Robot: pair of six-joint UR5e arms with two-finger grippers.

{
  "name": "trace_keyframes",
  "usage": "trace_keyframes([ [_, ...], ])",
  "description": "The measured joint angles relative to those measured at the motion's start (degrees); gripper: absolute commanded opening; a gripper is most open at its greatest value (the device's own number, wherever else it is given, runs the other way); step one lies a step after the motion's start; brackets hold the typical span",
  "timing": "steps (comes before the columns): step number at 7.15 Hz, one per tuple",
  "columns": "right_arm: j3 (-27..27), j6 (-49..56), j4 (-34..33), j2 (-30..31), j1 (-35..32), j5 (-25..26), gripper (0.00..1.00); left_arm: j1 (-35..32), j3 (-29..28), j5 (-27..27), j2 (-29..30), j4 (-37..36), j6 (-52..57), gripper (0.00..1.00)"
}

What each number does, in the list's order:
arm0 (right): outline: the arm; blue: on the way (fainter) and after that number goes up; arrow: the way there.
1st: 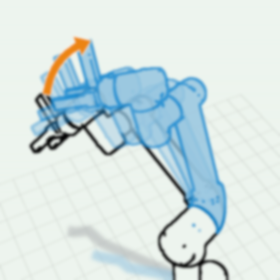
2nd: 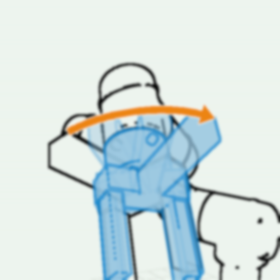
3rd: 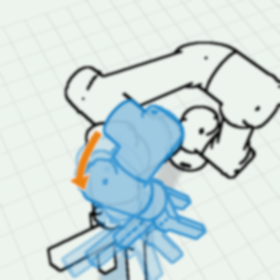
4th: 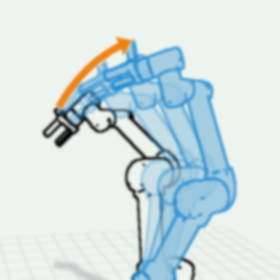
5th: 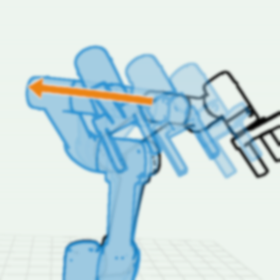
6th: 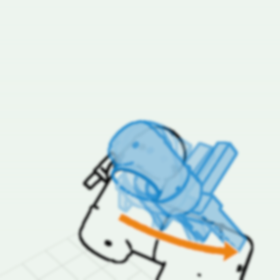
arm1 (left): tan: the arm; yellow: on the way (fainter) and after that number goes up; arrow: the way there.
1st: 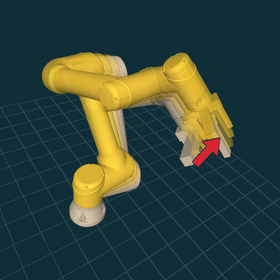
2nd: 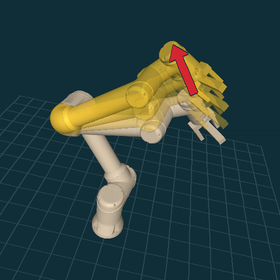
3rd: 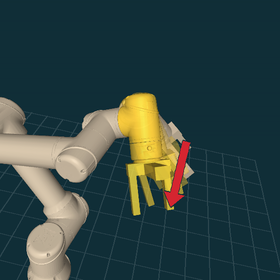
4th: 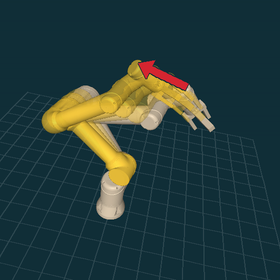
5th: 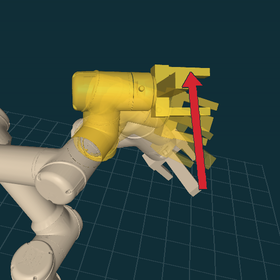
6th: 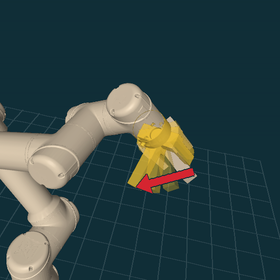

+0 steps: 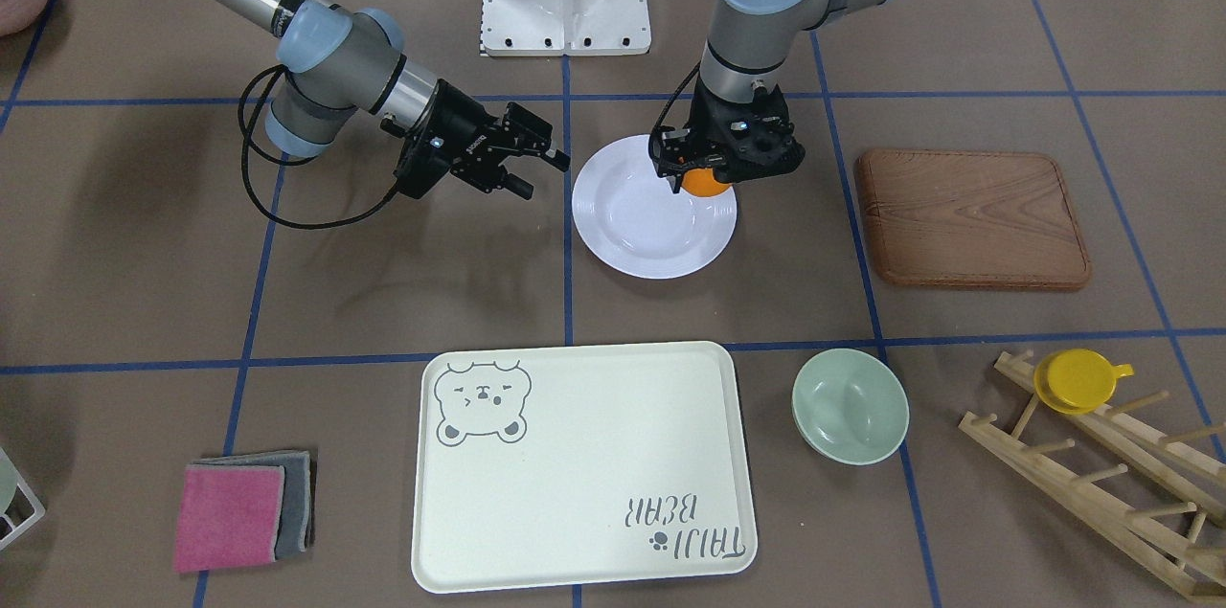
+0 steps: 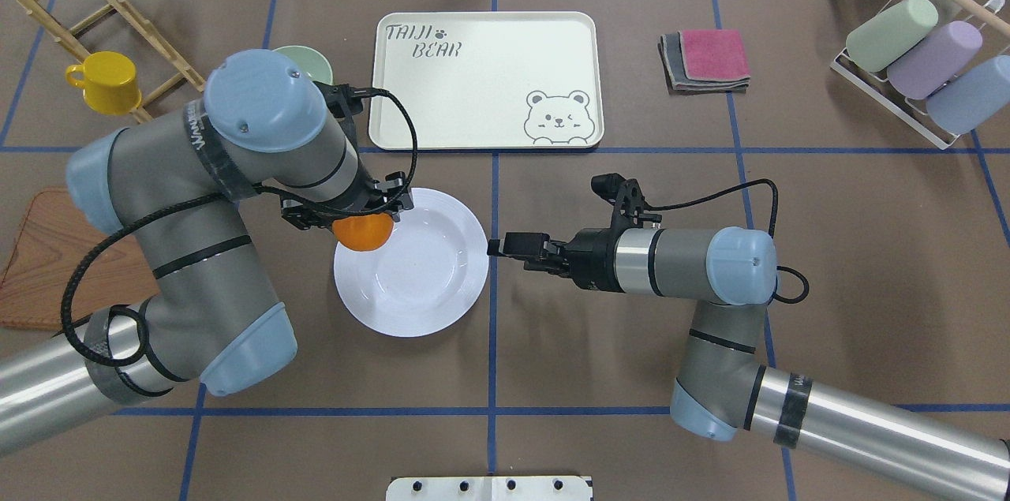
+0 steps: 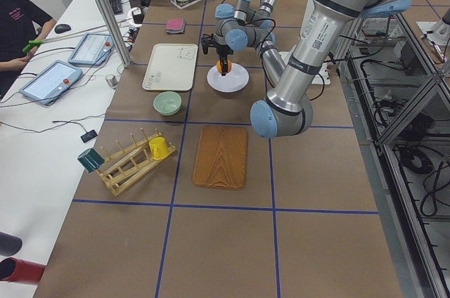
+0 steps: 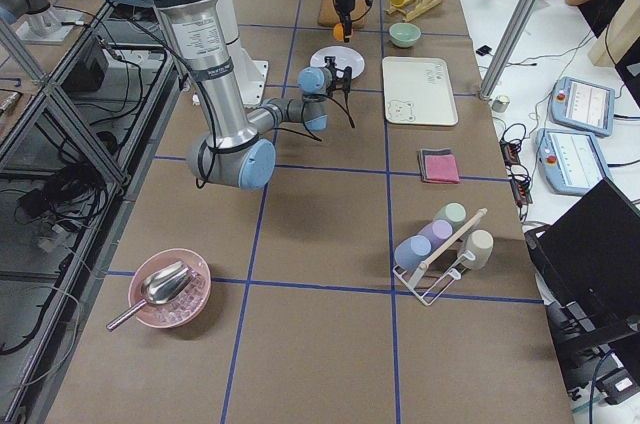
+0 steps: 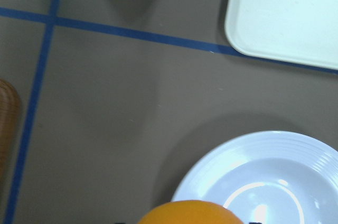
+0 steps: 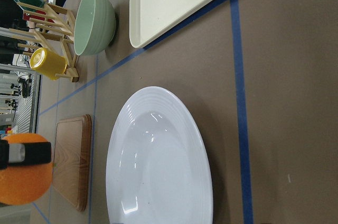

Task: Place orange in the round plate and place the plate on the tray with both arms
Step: 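Drop the orange onto the white plate with left gripper while right reaches plate rim, then grip the white plate rim with the right gripper while the left gripper withdraws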

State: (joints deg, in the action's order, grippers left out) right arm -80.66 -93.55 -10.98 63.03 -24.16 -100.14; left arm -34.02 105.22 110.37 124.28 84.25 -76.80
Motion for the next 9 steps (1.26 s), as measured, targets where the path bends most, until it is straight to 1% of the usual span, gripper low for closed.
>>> trace_keyframes([
  [2, 1.09, 0.35, -4.0, -2.94, 0.19, 1.06, 0.87, 0.37, -0.13, -0.39, 0.68, 0.18, -0.42, 0.99],
  [3, 1.74, 0.53, -5.01, -3.66, 0.39, 1.37, 0.87, 0.31, 0.04, -0.46, 0.65, 0.2, -0.3, 0.99],
  [6, 5.56, 0.65, -5.37, -6.62, 1.71, 3.07, 0.86, -1.39, 2.47, -0.29, -0.88, -0.04, 2.72, 0.99],
  [7, 6.18, 0.65, -5.37, -7.28, 2.27, 3.75, 0.84, -2.25, 3.41, -0.11, -1.72, -0.12, 4.2, 0.98],
  [8, 6.68, 0.65, -5.37, -7.77, 2.72, 4.3, 0.72, -2.92, 3.99, 0.02, -2.13, -0.2, 4.89, 0.98],
  [9, 6.98, 0.64, -5.31, -8.1, 2.93, 4.53, 0.49, -3.34, 4.28, 0.07, -2.31, -0.24, 5.18, 0.98],
])
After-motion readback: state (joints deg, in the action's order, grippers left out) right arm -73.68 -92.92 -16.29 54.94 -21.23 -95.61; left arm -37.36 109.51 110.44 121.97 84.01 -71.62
